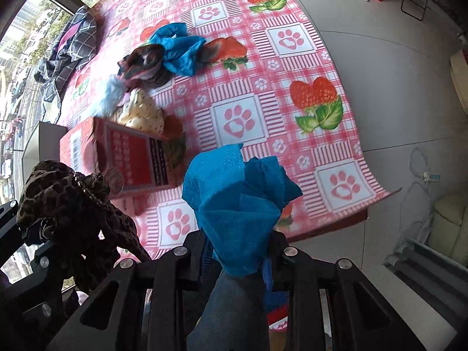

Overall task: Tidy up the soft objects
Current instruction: 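Carry both held items over the open white box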

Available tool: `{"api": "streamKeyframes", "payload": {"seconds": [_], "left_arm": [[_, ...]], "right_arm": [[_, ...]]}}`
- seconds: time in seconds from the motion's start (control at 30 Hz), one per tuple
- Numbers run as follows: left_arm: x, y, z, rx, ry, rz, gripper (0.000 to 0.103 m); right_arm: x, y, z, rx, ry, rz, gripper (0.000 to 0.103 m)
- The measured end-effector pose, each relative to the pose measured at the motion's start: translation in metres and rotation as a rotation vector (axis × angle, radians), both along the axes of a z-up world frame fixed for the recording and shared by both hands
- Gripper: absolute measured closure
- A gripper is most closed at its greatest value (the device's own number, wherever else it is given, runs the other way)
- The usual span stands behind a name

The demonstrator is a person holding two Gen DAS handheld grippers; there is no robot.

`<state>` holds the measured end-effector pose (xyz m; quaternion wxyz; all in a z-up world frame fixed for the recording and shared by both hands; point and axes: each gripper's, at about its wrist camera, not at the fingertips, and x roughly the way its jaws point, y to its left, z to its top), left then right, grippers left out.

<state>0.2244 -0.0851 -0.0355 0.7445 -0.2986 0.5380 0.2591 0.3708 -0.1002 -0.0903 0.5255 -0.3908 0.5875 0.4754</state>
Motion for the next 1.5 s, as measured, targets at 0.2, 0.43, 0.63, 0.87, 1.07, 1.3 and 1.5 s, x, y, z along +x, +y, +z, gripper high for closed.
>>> {"api": "streamKeyframes", "payload": {"seconds": [0.2, 0.43, 0.63, 0.87, 1.07, 1.3, 1.5], "left_arm": [[-0.038, -0.009, 0.000, 0.012, 0.004, 0.030, 0.086], [-0.083, -0.010, -0.003, 0.017, 0.013, 0.113, 0.086], [-0.127, -0.007, 0.001, 0.037, 0.008, 0.213, 0.086], [-0.179, 0.005, 0.005, 0.051, -0.006, 0.371, 0.086], [-0.221, 0.011, 0.006, 0.063, -0.012, 0.511, 0.086], [-0.276, 0.013, 0.004, 0.071, -0.006, 0.721, 0.086], [-0.331, 0.013, -0.002, 0.087, 0.037, 0.927, 0.086]], "right_arm": [[-0.036, -0.012, 0.005, 0.017, 0.004, 0.035, 0.074], [-0.085, -0.014, 0.007, 0.035, 0.019, 0.134, 0.074], [-0.129, -0.007, 0.011, 0.056, 0.030, 0.242, 0.074], [-0.182, 0.006, 0.025, 0.095, 0.025, 0.406, 0.074], [-0.222, 0.022, 0.034, 0.115, 0.029, 0.515, 0.074], [-0.264, 0.038, 0.041, 0.117, 0.039, 0.611, 0.074], [-0.296, 0.047, 0.042, 0.116, 0.044, 0.678, 0.074]]}}
